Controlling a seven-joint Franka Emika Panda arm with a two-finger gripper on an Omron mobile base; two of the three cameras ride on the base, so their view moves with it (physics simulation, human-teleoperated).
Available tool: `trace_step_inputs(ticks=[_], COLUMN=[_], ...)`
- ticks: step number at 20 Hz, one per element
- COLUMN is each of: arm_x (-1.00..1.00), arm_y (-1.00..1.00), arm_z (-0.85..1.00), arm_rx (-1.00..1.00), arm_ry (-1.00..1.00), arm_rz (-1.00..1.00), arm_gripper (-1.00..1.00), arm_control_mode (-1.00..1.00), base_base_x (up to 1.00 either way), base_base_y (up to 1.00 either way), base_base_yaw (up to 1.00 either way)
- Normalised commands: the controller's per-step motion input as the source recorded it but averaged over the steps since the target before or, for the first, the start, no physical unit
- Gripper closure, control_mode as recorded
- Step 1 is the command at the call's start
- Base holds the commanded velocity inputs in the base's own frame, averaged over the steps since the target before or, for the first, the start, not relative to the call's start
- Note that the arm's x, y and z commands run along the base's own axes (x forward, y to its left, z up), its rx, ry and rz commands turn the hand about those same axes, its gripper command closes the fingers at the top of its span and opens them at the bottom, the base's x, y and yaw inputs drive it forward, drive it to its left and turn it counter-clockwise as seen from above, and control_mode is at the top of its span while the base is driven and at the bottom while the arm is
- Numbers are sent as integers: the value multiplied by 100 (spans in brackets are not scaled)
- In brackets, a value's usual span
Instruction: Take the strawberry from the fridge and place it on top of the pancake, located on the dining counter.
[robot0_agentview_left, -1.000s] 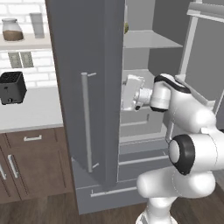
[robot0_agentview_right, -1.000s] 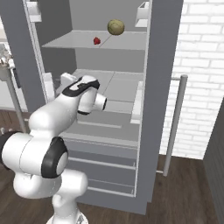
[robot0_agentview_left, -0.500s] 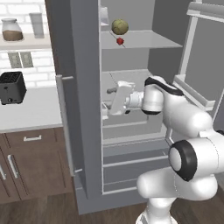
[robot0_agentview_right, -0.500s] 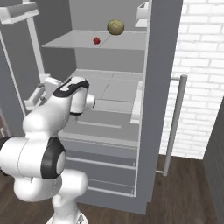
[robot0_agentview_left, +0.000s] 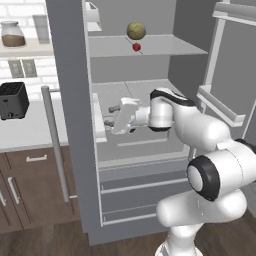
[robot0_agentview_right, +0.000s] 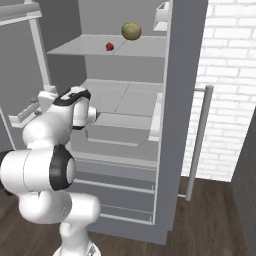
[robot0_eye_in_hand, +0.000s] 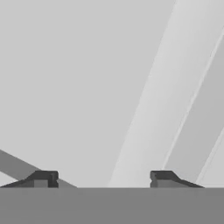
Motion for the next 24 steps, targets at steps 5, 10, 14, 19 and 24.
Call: trace_step_inputs(ticks=[5,10,14,19,24], arm_x=[-23,-39,-33,-21,-22], arm_y=[15,-28,-41,-43,-38], arm_z=[9,26,17,4,0], arm_rx=[0,-5,-12,-18,-25], arm_ry=[-19,-31,-34,-32,-32], arm_rz=[0,0,-2,-14,-19], arm_gripper=[-100,-100,-100,-100,-100], arm_control_mode=[-100,-100,-100,-100,-100], base_base_x=[0,0,0,0,0], base_base_y=[0,0,0,0,0], base_base_yaw=[0,0,0,0,0])
